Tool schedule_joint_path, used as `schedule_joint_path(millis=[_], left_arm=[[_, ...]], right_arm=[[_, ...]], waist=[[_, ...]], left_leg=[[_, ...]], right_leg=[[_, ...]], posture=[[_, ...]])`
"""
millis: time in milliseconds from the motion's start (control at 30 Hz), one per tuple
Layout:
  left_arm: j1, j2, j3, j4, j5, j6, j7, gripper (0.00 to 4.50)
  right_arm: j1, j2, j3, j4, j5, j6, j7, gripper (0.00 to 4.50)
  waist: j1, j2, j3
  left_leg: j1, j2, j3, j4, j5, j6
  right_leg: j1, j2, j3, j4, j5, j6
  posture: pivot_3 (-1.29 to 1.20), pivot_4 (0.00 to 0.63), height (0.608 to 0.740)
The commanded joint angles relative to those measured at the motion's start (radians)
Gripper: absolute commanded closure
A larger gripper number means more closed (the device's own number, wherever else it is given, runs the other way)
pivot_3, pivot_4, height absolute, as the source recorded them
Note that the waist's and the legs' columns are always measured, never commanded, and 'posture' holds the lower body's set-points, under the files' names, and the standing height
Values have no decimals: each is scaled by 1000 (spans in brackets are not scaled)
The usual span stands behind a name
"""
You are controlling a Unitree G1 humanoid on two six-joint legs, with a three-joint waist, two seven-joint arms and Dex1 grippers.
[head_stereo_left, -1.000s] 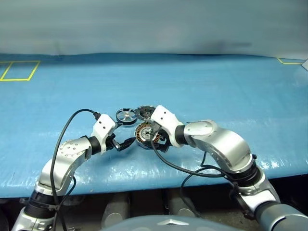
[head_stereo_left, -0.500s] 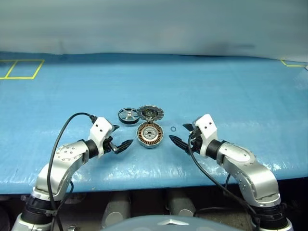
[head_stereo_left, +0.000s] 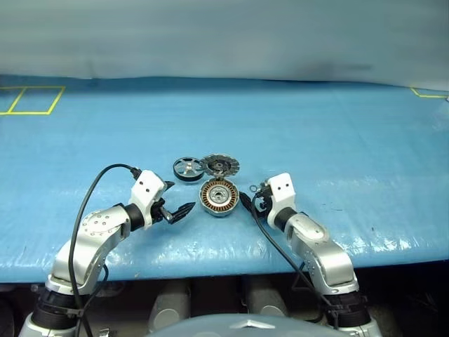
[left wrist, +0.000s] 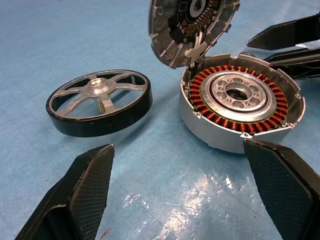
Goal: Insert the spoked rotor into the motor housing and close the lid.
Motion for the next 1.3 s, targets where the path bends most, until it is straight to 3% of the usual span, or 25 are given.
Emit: schedule_joint_path(millis=[33, 300, 400, 700, 1067, 1300], left_arm=[[-9, -1, 5, -29, -3, -3, 3, 0], [-14, -3, 0, -24, 1, -2, 4, 0], [-16, -5, -1, -22, 3, -4, 4, 0], [-7, -8, 5, -30, 4, -6, 14, 0], [21, -1, 15, -49, -1, -1, 20, 0], [20, -2, 12, -47, -3, 3, 20, 0]], right_arm=[[-3, -6, 8, 8, -21, -28, -5, 428], [-24, 13, -5, 51, -18, -15, -23, 428], [-42, 20, -2, 75, -23, -18, -32, 1043], [-35, 6, 10, 38, -33, 6, -20, 3831], [16, -181, -40, -362, 101, 275, 121, 3831], [-81, -163, -27, -420, 182, 356, 126, 3831]], waist=[[0, 0, 0], [-1, 0, 0], [-1, 0, 0], [-1, 0, 0], [0, 0, 0], [1, 0, 0]], left_leg=[[0, 0, 0, 0, 0, 0], [1, 0, 0, 1, 0, 0], [2, 0, 0, 1, 0, 0], [2, 0, 0, 1, 0, 0], [1, 0, 0, 1, 0, 0], [0, 0, -1, 1, 0, 0]], right_leg=[[0, 0, 0, 0, 0, 0], [1, 0, 0, 0, 0, 0], [2, 0, 0, 1, 0, 0], [2, 0, 0, 1, 0, 0], [1, 0, 0, 1, 0, 0], [1, 0, 0, 0, 0, 0]], posture=[[0, 150, 740], [0, 150, 740], [0, 150, 740], [0, 150, 740], [0, 150, 740], [0, 150, 740]])
